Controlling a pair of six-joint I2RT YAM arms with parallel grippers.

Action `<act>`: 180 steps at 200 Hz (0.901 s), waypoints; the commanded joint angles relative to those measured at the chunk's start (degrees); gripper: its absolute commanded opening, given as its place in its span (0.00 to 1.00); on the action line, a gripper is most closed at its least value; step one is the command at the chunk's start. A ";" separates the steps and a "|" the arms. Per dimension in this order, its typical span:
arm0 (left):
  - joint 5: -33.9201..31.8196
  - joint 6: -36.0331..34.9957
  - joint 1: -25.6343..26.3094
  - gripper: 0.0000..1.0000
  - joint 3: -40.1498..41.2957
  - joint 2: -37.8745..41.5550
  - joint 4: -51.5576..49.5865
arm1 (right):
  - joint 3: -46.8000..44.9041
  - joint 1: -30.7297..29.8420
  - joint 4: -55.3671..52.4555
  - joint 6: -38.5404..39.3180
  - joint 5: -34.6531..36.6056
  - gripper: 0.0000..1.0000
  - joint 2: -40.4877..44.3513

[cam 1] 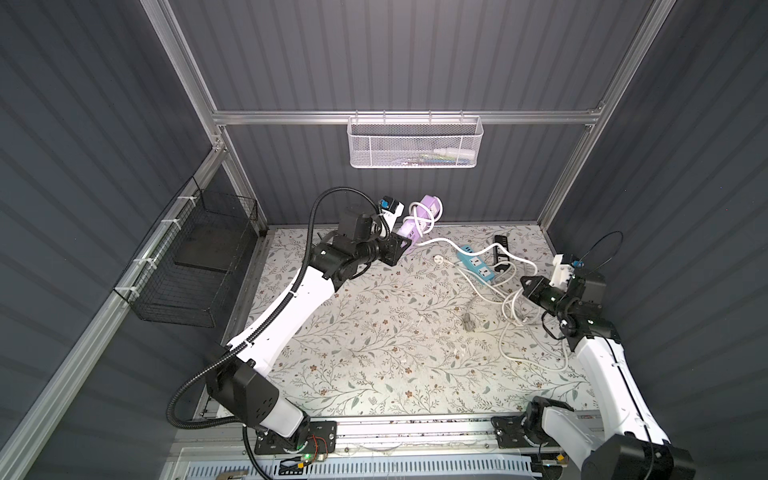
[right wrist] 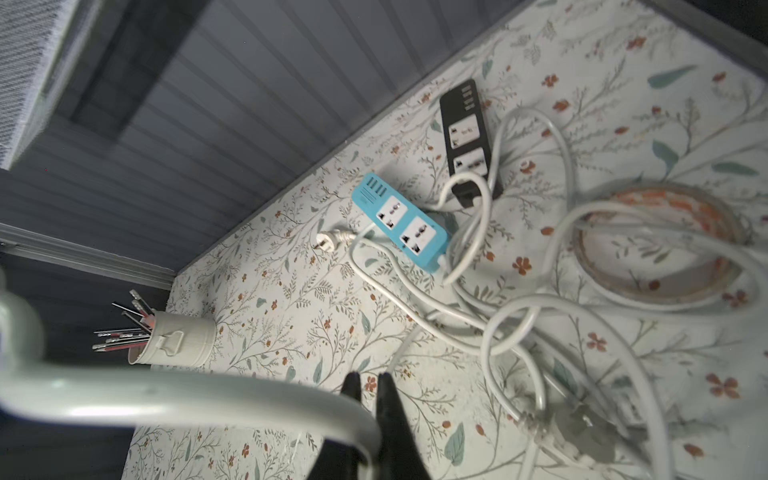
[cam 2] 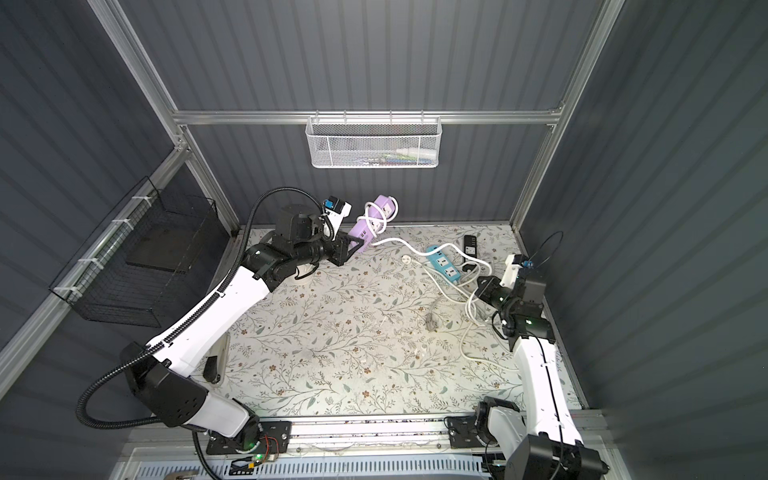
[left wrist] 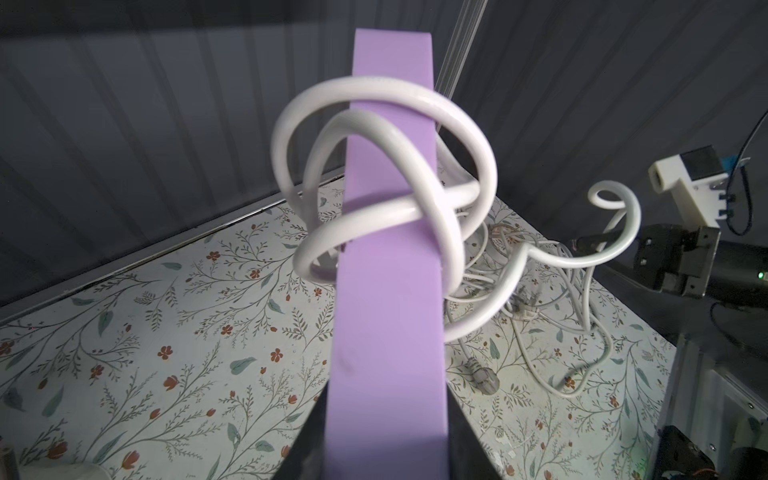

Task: Unwrap the cord wrapped around the power strip
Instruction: Unwrap the power cord from the power strip.

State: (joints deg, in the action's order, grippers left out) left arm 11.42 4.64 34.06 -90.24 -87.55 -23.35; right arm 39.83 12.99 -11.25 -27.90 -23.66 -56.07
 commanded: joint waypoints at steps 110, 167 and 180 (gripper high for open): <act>6.95 1.40 -0.23 0.00 1.71 2.20 6.94 | -9.50 -7.03 18.94 -10.31 3.79 0.00 -22.44; 12.17 2.13 -0.23 0.00 2.48 2.78 8.02 | -8.30 -11.14 21.65 -13.75 8.79 0.00 -29.10; 12.48 2.08 -0.23 0.00 2.42 2.89 7.89 | -8.26 -11.44 21.27 -13.77 9.19 0.01 -28.85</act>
State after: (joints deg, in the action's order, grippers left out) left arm 20.73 6.31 34.02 -87.83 -87.33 -19.27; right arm 30.30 2.20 8.40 -40.03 -16.64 -85.10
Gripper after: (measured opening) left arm 0.334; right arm 0.078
